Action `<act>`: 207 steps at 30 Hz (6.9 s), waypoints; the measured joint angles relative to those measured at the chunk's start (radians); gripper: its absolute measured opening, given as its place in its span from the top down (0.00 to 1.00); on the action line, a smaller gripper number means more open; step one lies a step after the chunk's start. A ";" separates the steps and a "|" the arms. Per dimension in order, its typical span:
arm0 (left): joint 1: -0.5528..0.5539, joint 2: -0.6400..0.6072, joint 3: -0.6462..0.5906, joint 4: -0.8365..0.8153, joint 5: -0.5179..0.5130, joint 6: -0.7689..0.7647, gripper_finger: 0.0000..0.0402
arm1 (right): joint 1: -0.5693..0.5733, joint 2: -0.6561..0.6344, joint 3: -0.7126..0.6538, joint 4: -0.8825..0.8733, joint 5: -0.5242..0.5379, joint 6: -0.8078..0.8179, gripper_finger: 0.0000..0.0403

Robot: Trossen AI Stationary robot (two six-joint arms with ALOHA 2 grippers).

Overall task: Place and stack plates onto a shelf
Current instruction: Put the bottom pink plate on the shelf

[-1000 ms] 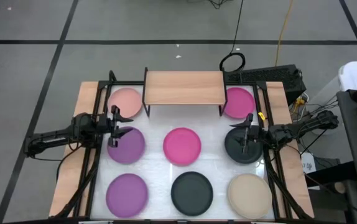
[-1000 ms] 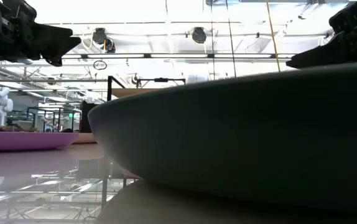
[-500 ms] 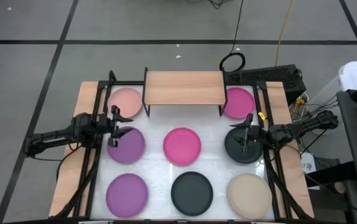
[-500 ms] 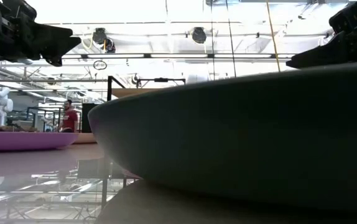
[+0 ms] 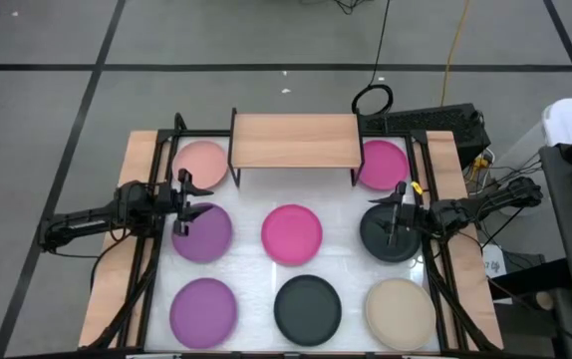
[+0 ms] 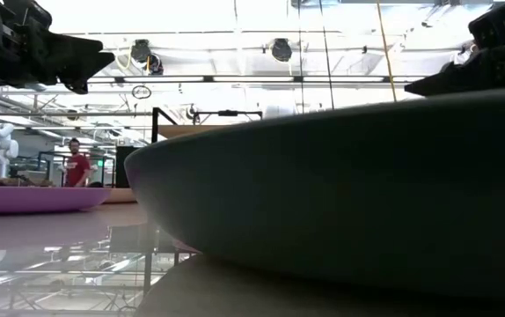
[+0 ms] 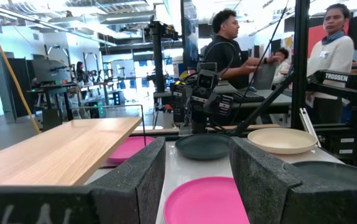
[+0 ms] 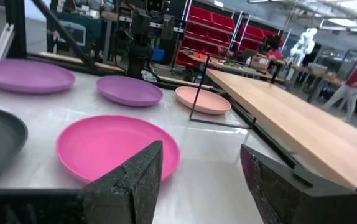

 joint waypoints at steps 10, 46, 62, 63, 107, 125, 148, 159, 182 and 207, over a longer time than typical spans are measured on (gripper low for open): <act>0.000 0.000 0.000 0.000 0.000 0.000 0.54 | 0.000 0.000 0.000 0.000 0.000 0.030 0.51; 0.000 0.000 0.000 0.000 0.000 0.000 0.54 | 0.000 0.637 0.417 0.305 0.088 -0.048 0.51; 0.000 0.000 0.000 0.000 0.000 0.000 0.54 | -0.046 1.135 0.844 0.037 -0.158 0.139 0.51; 0.000 0.000 0.000 0.000 0.000 0.000 0.54 | -0.053 1.151 0.868 -0.002 -0.191 0.156 0.51; 0.000 0.000 0.000 0.000 0.000 0.000 0.54 | -0.065 1.392 0.888 -0.165 -0.286 0.294 0.51; 0.000 0.000 0.000 0.000 0.000 0.000 0.54 | -0.005 1.394 0.680 0.009 -0.253 0.218 0.51; 0.000 0.000 0.000 0.000 0.000 0.000 0.54 | -0.005 1.396 0.775 0.047 -0.184 -0.027 0.51; 0.000 0.000 0.000 0.000 0.000 0.000 0.54 | -0.041 1.484 0.950 -0.062 -0.212 -0.082 0.51; 0.000 0.000 0.000 0.000 0.000 0.000 0.54 | -0.025 1.585 0.978 -0.397 -0.316 0.071 0.51; 0.000 0.000 0.000 0.000 0.000 0.000 0.54 | -0.026 1.579 0.875 -0.229 -0.238 -0.091 0.97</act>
